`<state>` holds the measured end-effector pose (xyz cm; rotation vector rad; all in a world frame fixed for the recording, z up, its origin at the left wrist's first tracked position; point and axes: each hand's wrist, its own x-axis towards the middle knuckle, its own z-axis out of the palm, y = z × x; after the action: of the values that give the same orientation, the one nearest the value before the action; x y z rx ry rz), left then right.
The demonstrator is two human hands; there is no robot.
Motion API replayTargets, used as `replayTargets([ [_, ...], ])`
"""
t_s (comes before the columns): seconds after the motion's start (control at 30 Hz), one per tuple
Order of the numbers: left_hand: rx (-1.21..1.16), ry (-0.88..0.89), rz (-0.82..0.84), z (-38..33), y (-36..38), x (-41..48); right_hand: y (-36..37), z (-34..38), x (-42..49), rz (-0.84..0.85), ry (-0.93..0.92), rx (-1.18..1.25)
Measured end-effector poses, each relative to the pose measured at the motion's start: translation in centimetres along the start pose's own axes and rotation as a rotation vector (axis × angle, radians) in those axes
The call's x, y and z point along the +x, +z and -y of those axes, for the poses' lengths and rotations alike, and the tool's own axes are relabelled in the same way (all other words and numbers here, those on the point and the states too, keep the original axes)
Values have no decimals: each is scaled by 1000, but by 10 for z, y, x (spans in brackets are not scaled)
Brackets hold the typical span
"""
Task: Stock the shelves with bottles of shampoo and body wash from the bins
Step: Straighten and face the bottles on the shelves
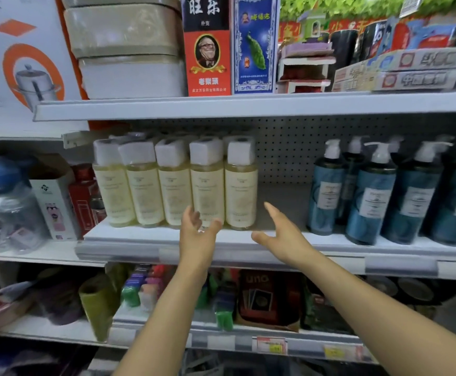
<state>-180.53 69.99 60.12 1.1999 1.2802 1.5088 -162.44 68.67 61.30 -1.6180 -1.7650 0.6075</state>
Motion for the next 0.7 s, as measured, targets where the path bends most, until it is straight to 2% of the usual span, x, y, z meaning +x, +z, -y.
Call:
replayTargets([
  [0.2,10,-32,182,-7,29,-26,-5,-19,-10,-68,-19,78],
  [0.4,40,-23,341,-7,49,-25,-20,-41,-21,-204,-1,108],
  [0.6,80,38,457,-7,90,-17,-41,-64,-27,-552,16,105],
  [0.7,163,69,502,-4,111,-10,-48,-73,-33,-674,68,67],
])
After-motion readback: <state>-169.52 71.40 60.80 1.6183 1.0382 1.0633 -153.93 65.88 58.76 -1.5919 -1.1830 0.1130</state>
